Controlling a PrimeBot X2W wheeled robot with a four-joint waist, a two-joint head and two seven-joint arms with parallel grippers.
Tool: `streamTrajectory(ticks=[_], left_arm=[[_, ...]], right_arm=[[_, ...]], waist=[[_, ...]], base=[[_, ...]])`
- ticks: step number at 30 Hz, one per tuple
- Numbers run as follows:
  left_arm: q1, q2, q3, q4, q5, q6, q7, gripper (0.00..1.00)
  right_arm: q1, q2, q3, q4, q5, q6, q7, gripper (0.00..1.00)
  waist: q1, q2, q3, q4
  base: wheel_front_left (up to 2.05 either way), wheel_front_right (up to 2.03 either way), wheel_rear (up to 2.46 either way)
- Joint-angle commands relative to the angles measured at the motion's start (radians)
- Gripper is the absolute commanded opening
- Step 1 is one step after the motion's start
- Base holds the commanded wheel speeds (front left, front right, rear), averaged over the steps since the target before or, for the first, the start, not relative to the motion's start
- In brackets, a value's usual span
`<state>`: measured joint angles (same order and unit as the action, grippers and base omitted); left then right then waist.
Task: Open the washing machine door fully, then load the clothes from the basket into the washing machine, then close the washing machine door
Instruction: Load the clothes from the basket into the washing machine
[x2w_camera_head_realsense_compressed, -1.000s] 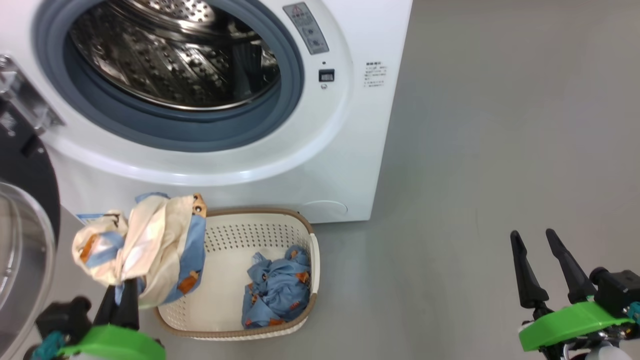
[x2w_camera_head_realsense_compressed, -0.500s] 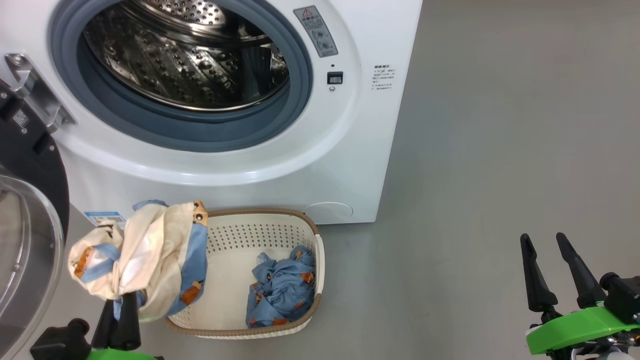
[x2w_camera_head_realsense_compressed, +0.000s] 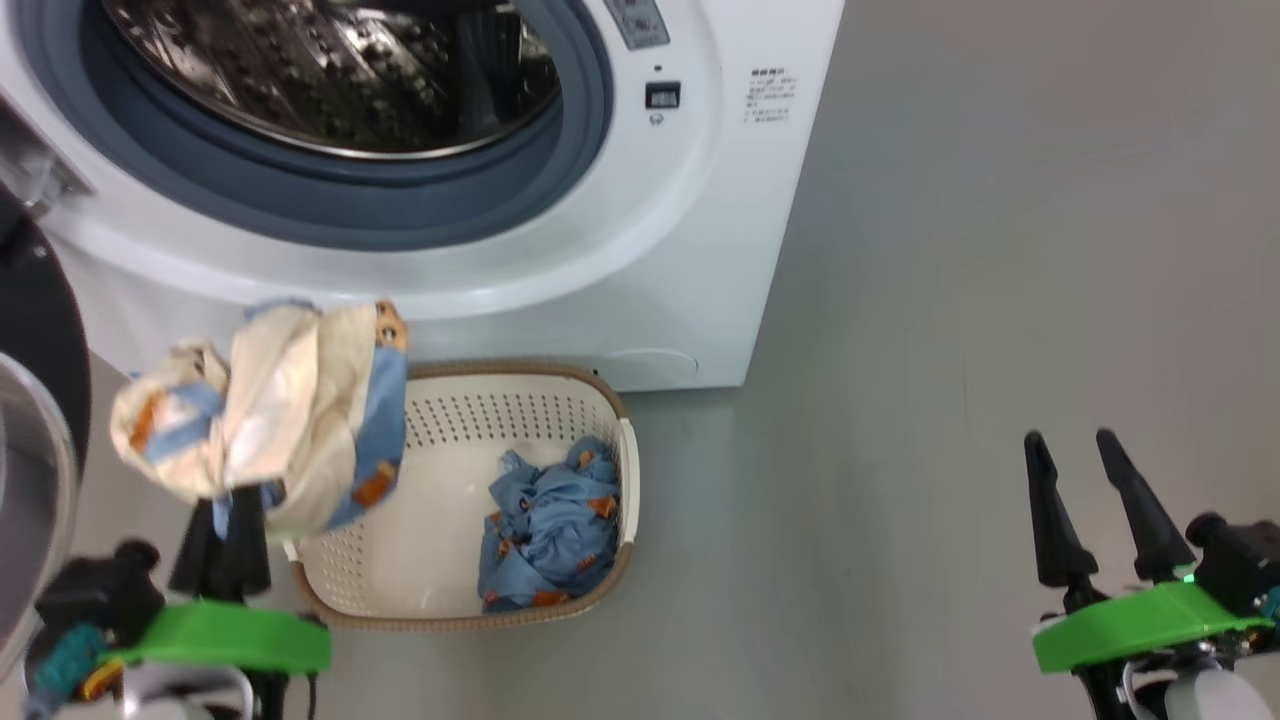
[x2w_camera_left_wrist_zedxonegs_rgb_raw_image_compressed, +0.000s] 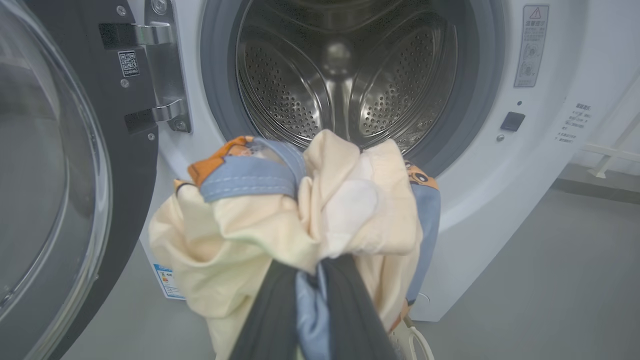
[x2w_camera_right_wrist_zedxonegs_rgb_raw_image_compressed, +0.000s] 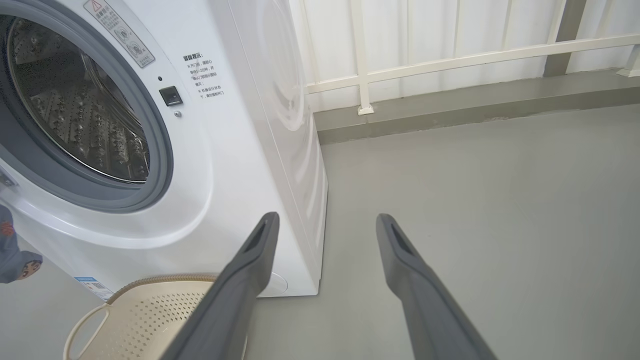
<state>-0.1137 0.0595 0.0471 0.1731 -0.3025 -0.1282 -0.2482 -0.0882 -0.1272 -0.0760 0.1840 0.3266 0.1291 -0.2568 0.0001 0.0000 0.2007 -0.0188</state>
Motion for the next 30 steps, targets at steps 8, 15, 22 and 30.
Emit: streamTrajectory(ticks=[8, 15, 22, 30], left_arm=[[-0.277, 0.107, 0.01, 0.036, 0.0, -0.002, -0.014, 0.0], [-0.514, 0.171, -0.033, 0.166, -0.014, -0.002, -0.014, 0.0], [-0.721, 0.229, -0.053, 0.326, -0.007, -0.002, -0.014, 0.0], [-1.004, 0.321, -0.073, 0.533, 0.027, -0.002, -0.014, 0.0]], right_arm=[[-0.137, 0.014, 0.046, -0.045, -0.006, 0.002, -0.005, 1.0], [-0.194, 0.039, 0.066, -0.042, -0.003, 0.002, -0.005, 1.0], [-0.232, 0.063, 0.082, -0.043, 0.003, 0.002, -0.005, 1.0], [-0.274, 0.076, 0.113, -0.047, 0.034, 0.002, -0.005, 1.0]], waist=[[-0.0001, 0.0, 0.172, -0.05], [-0.0001, 0.0, 0.249, -0.094], [-0.0001, 0.0, 0.302, -0.152], [-0.0001, 0.0, 0.388, -0.252]], base=[[0.0, 0.0, 0.0], [0.0, 0.0, 0.0], [0.0, 0.0, 0.0], [0.0, 0.0, 0.0]])
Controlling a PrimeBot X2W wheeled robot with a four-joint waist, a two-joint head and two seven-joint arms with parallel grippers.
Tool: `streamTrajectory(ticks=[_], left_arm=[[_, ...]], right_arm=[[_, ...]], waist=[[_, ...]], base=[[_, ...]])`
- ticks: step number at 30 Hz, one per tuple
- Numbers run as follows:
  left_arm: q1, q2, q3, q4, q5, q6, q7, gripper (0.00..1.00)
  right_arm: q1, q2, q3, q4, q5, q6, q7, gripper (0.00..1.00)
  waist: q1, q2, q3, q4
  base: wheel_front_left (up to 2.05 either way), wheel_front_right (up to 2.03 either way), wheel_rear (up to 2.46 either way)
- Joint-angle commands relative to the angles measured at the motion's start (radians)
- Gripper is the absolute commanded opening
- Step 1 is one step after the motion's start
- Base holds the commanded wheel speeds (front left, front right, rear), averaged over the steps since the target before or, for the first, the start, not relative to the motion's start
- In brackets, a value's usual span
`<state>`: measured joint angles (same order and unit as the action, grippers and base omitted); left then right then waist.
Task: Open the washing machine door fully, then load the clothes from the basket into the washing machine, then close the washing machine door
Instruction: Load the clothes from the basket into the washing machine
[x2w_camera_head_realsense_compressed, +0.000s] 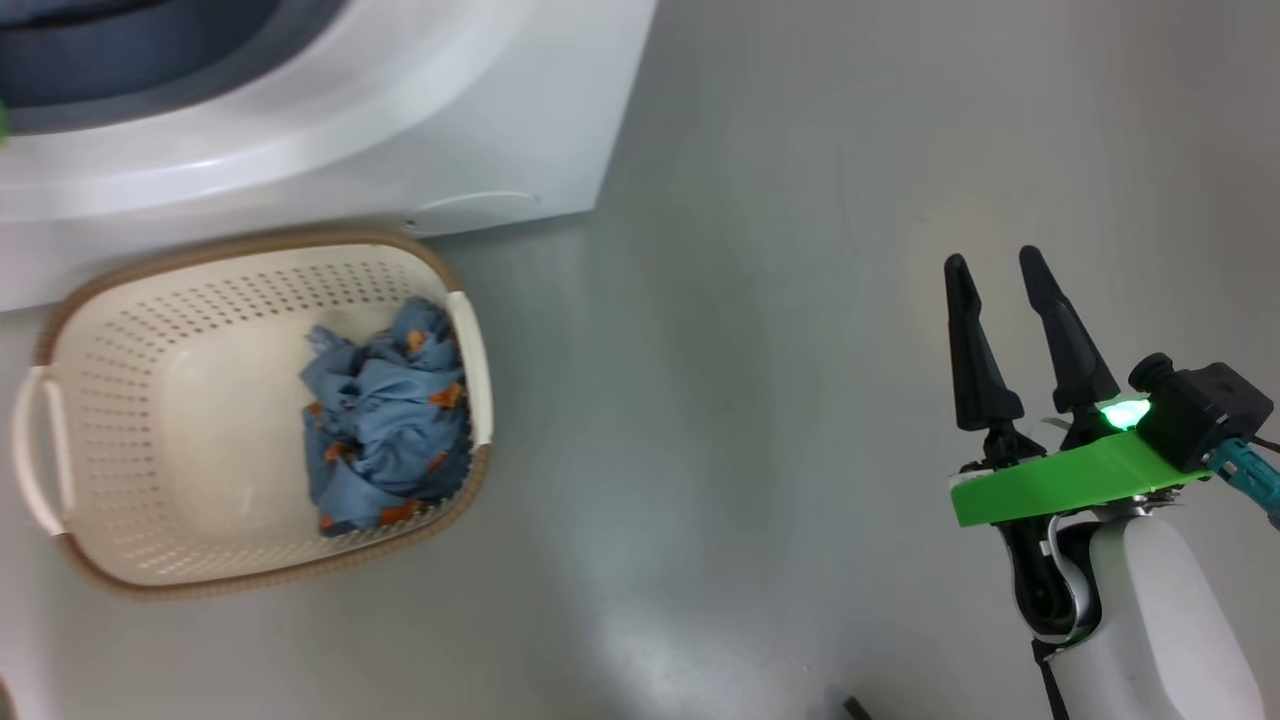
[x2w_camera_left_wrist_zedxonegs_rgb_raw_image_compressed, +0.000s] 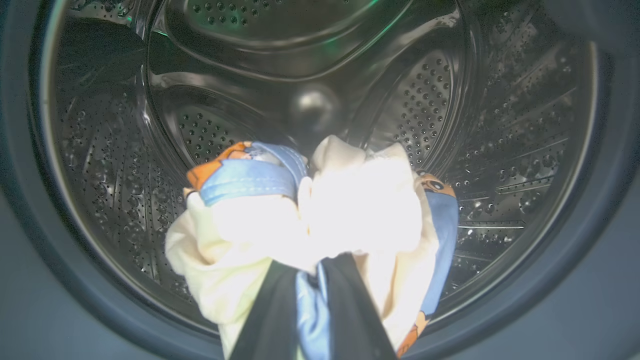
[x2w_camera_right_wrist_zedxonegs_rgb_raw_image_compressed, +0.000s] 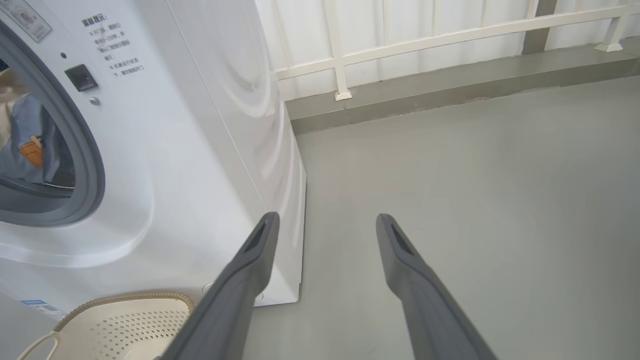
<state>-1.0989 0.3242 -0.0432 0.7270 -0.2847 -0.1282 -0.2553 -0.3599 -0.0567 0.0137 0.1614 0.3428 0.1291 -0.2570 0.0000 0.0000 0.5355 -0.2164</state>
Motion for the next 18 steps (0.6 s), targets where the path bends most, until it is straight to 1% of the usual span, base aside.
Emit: streamTrajectory(ticks=[1, 4, 5, 7, 8, 9, 13, 18], left_arm=[[-0.044, 0.066, 0.016, -0.003, 0.012, -0.002, -0.006, 0.0], [-0.101, 0.095, 0.014, 0.042, 0.02, -0.002, -0.006, 0.01], [-0.113, 0.107, 0.007, 0.056, 0.033, -0.002, -0.006, 0.07], [-0.13, 0.125, -0.011, 0.075, 0.059, -0.002, -0.006, 0.42], [-0.138, 0.131, -0.008, 0.084, 0.063, -0.002, -0.006, 0.9], [-0.143, 0.135, -0.006, 0.093, 0.066, -0.002, -0.006, 1.0], [-0.155, 0.135, -0.008, 0.118, 0.072, -0.002, -0.006, 1.0], [-0.141, 0.116, 0.0, 0.117, 0.067, -0.002, -0.006, 1.0]], right_arm=[[-0.006, 0.006, 0.029, -0.025, 0.029, 0.002, -0.005, 1.0], [-0.014, 0.006, 0.049, -0.026, 0.054, 0.002, -0.005, 1.0], [-0.016, 0.006, 0.055, -0.026, 0.06, 0.002, -0.005, 1.0], [-0.018, 0.006, 0.068, -0.027, 0.07, 0.002, -0.005, 1.0], [-0.019, 0.006, 0.074, -0.026, 0.074, 0.002, -0.005, 1.0], [-0.019, 0.006, 0.079, -0.026, 0.077, 0.002, -0.005, 1.0], [-0.015, 0.006, 0.081, -0.026, 0.085, 0.002, -0.005, 1.0], [-0.021, 0.006, 0.073, -0.025, 0.084, 0.002, -0.005, 1.0]], waist=[[0.0, 0.0, 0.061, -0.065], [0.0, 0.0, 0.077, -0.093], [0.0, 0.0, 0.081, -0.101], [0.0, 0.0, 0.085, -0.116], [0.0, 0.0, 0.087, -0.123], [0.0, 0.0, 0.087, -0.126], [0.0, 0.0, 0.088, -0.131], [0.0, 0.0, 0.087, -0.117]], base=[[0.0, 0.0, 0.0], [0.0, 0.0, 0.0], [0.0, 0.0, 0.0], [0.0, 0.0, 0.0], [0.0, 0.0, 0.0], [0.0, 0.0, 0.0], [0.0, 0.0, 0.0], [0.0, 0.0, 0.0]])
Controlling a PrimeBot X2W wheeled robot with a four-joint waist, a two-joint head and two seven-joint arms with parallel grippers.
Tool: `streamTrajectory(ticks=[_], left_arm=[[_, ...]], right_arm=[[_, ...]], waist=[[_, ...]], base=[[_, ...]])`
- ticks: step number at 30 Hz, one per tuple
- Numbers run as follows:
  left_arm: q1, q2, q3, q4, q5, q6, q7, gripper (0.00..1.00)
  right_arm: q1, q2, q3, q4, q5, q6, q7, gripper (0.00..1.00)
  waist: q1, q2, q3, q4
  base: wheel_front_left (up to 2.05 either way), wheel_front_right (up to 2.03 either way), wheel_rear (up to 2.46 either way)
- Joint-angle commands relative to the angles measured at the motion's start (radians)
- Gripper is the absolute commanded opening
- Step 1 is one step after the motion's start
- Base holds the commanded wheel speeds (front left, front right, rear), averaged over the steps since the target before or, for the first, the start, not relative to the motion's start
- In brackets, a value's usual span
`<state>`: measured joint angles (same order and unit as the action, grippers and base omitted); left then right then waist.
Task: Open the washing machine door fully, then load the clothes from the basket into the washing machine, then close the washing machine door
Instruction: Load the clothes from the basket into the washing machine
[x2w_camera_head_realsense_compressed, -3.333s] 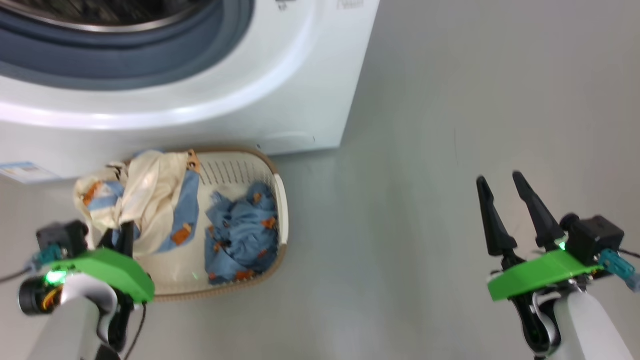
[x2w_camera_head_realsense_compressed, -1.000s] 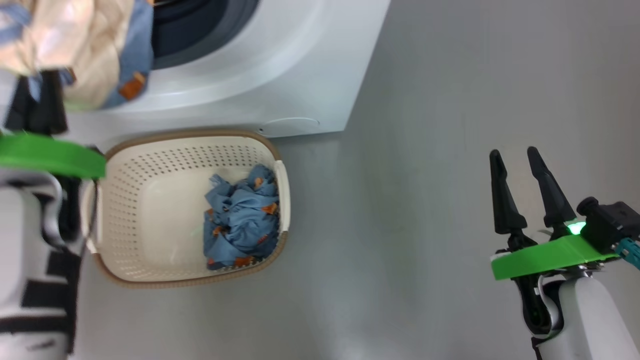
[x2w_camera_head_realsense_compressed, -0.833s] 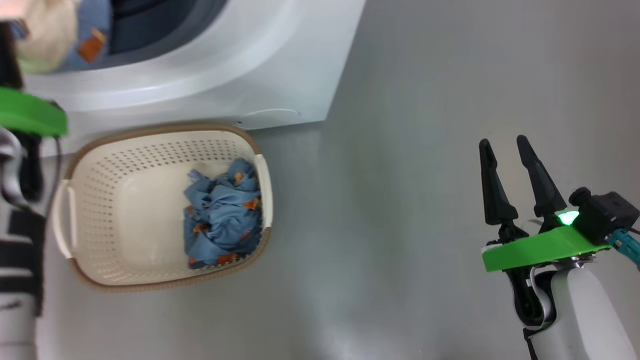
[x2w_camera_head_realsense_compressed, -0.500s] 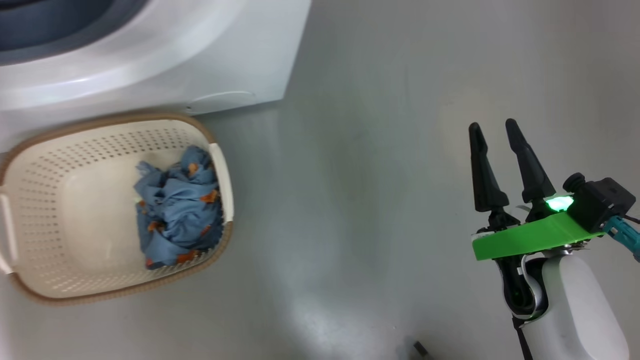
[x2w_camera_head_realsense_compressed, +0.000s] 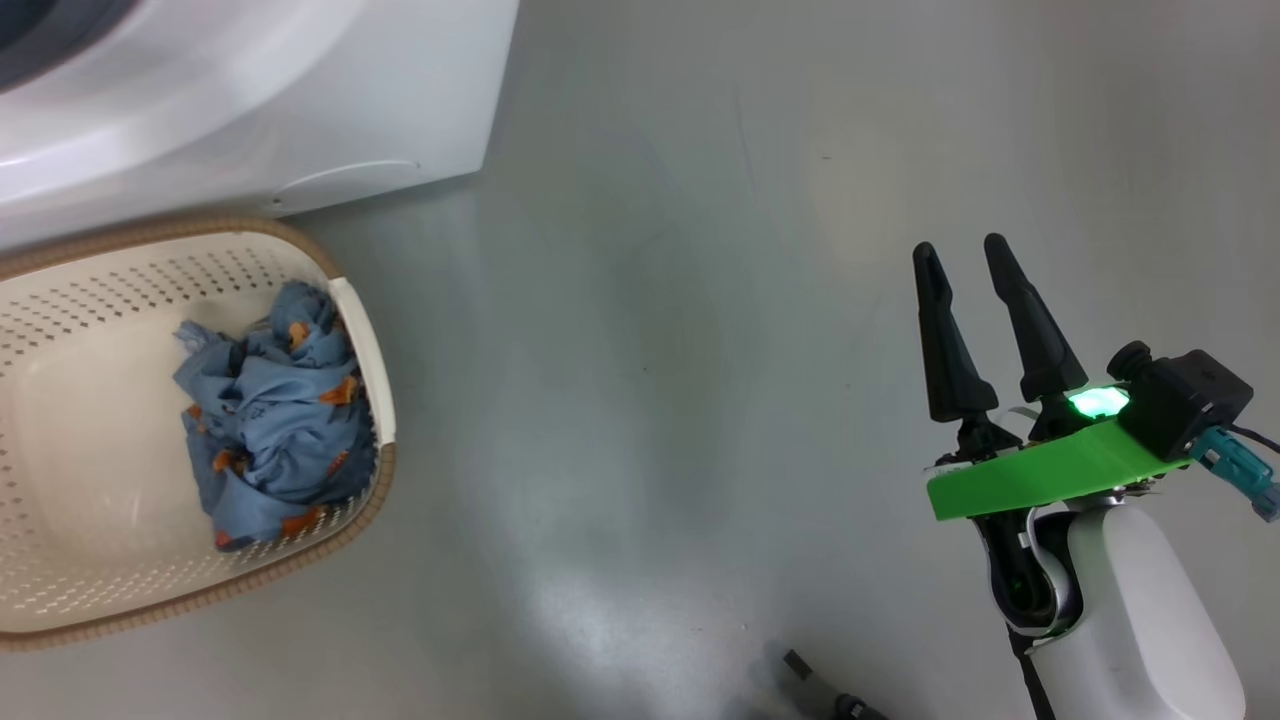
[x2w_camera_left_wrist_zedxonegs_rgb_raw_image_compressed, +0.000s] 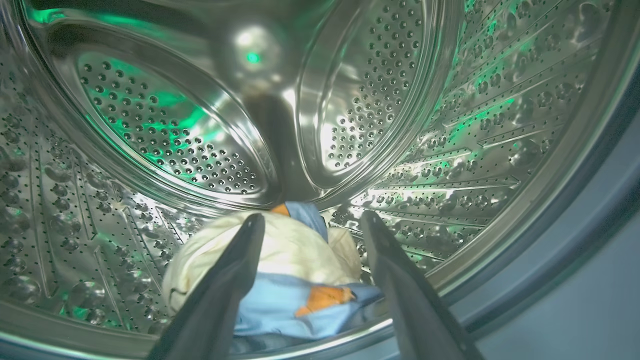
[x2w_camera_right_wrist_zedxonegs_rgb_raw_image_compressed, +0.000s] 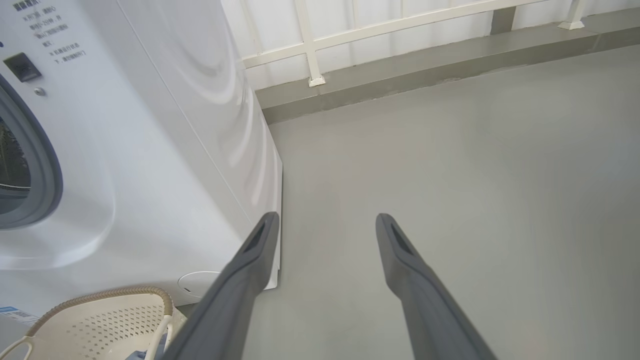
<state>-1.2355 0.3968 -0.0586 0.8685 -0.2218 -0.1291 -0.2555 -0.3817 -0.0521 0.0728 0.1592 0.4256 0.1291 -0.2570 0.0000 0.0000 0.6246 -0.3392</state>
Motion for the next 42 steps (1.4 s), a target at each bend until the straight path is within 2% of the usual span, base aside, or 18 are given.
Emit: streamTrajectory(ticks=[1, 8, 16, 23, 31, 42], left_arm=[[0.002, 0.038, 0.019, -0.03, 0.0, -0.002, -0.006, 1.0], [0.098, -0.011, 0.061, -0.09, -0.023, -0.001, -0.006, 1.0], [0.251, -0.075, 0.119, -0.169, 0.007, -0.001, -0.006, 1.0], [0.424, -0.154, 0.192, -0.251, 0.027, -0.001, -0.006, 1.0], [0.63, -0.24, 0.222, -0.334, 0.051, -0.001, -0.006, 1.0], [0.867, -0.282, 0.218, -0.436, 0.049, -0.001, -0.006, 1.0]], right_arm=[[-0.001, 0.002, 0.014, -0.023, 0.0, 0.002, -0.005, 1.0], [-0.01, 0.002, 0.007, -0.022, -0.023, 0.002, -0.005, 1.0], [-0.01, 0.002, 0.009, -0.011, -0.059, 0.002, -0.005, 1.0], [0.02, 0.002, 0.003, 0.009, -0.092, 0.002, -0.005, 1.0], [0.088, -0.031, -0.002, 0.031, -0.099, 0.002, -0.005, 1.0], [0.183, -0.079, -0.009, 0.05, -0.089, 0.002, -0.005, 1.0]], waist=[[0.0, 0.0, -0.003, 0.01], [0.0, 0.0, -0.029, 0.051], [0.0, 0.0, -0.081, 0.099], [0.0, 0.0, -0.161, 0.152], [0.0, 0.0, -0.277, 0.216], [0.0, 0.0, -0.421, 0.28]], base=[[0.0, 0.0, 0.0], [0.0, 0.0, 0.0], [0.0, 0.0, 0.0], [0.0, 0.0, 0.0], [0.0, 0.0, 0.0], [0.0, 0.0, 0.0]])
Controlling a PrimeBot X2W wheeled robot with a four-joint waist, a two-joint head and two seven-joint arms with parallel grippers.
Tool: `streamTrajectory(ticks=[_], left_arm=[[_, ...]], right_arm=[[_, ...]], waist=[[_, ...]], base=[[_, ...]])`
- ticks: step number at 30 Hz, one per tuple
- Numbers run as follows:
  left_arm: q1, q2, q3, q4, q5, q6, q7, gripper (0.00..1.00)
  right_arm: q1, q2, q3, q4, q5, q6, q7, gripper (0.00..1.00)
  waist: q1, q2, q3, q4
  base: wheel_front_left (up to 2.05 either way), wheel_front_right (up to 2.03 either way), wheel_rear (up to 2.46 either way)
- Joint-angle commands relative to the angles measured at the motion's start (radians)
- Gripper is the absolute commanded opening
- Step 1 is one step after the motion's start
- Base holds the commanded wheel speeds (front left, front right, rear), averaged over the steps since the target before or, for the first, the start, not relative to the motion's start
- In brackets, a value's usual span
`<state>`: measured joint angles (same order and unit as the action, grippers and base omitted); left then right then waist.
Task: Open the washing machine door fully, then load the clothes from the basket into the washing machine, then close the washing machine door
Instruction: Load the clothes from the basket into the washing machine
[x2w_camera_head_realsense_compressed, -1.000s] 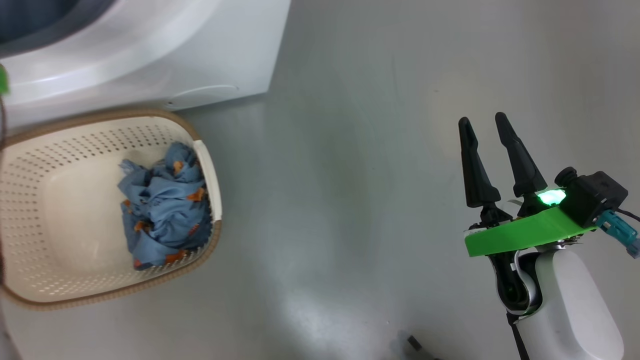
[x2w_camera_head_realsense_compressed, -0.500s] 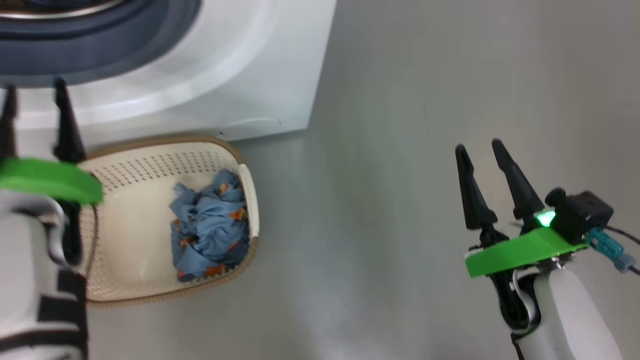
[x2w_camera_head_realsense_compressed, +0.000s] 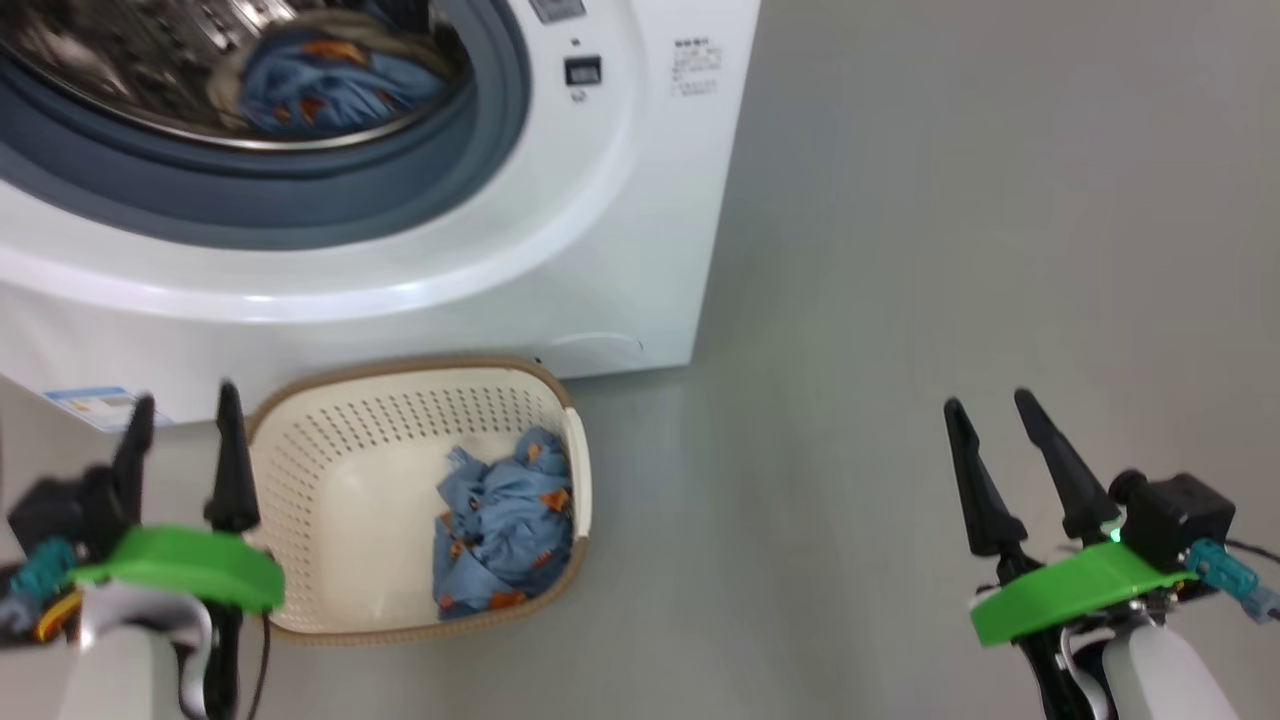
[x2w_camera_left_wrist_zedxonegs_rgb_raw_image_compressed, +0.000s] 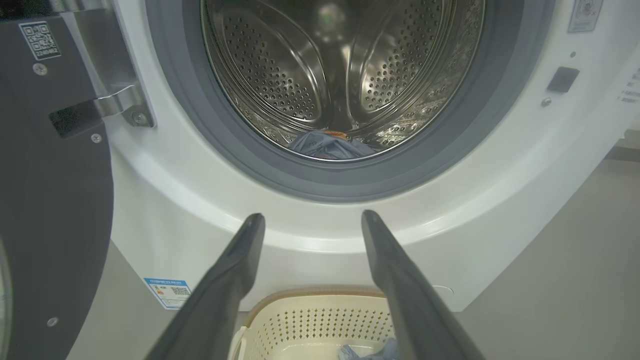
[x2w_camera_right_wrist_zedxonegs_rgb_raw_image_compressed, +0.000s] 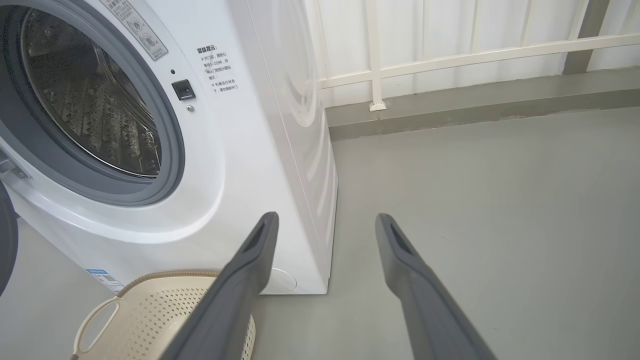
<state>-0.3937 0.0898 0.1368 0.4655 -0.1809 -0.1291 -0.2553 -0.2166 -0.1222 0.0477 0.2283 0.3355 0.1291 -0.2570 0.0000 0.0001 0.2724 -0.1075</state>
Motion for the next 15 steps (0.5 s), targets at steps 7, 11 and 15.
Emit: streamTrajectory(ticks=[7, 11, 15], left_arm=[[0.178, 0.015, 0.008, -0.088, -0.001, -0.001, -0.006, 1.0], [0.252, 0.011, 0.005, -0.124, -0.007, -0.001, -0.006, 1.0], [0.308, 0.005, 0.002, -0.163, -0.006, -0.001, -0.006, 1.0]], right_arm=[[0.106, -0.028, 0.007, -0.014, 0.011, 0.002, -0.005, 1.0], [0.149, -0.034, -0.001, -0.013, 0.016, 0.002, -0.005, 1.0], [0.185, -0.041, -0.016, -0.018, 0.022, 0.002, -0.005, 1.0]], waist=[[0.0, -0.0001, -0.161, 0.076], [0.0, -0.0001, -0.198, 0.089], [0.0, -0.0001, -0.221, 0.102]], base=[[0.0, 0.0, 0.0], [0.0, 0.0, 0.0], [0.0, 0.0, 0.0]])
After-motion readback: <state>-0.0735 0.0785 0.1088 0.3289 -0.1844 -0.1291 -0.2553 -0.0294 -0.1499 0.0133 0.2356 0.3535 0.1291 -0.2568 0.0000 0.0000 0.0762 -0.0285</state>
